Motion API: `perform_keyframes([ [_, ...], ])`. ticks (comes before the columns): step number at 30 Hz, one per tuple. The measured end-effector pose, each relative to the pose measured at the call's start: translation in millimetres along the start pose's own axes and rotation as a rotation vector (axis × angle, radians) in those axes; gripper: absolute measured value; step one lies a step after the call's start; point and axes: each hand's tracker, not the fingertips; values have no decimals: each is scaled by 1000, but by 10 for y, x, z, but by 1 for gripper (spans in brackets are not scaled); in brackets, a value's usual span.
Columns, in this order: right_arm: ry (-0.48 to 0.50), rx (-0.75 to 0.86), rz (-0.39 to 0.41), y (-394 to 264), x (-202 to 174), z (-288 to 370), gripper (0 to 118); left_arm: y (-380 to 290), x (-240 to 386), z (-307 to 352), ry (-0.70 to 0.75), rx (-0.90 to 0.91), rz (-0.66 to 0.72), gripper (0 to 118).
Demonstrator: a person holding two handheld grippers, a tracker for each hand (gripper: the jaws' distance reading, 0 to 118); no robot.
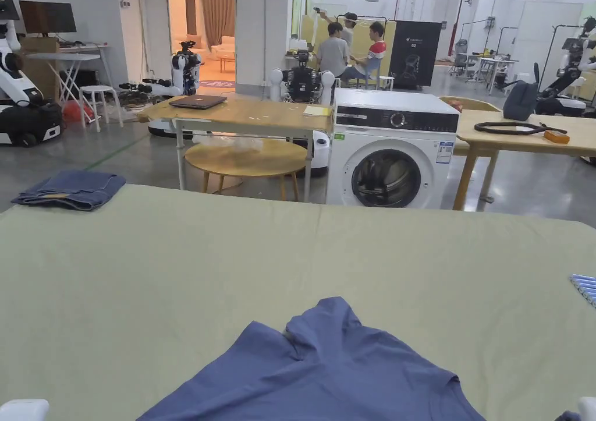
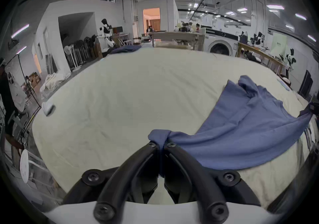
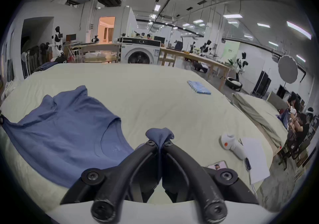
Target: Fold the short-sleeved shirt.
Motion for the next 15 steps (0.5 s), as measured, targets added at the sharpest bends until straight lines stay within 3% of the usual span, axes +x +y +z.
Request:
perform_keyframes([
  [4,-21,17,-8,27,-69,122,2,9,35,81,39,24,-41,1],
  [6,-19,51,-11,69,-117,170,9,74,76,160,31,46,-36,6],
  [7,-7,89,-24,95,-147,209,15,124,194,328,19,66,-29,11],
  [8,8,105,-30,123,-180,234,29,159,242,363,17,79,-30,24],
  [10,36,132,-18,166,-338,275,59,238,383,403,23,95,-54,30],
  [15,166,218,-50,230,-809,378,60,374,740,452,-85,225,-15,34],
])
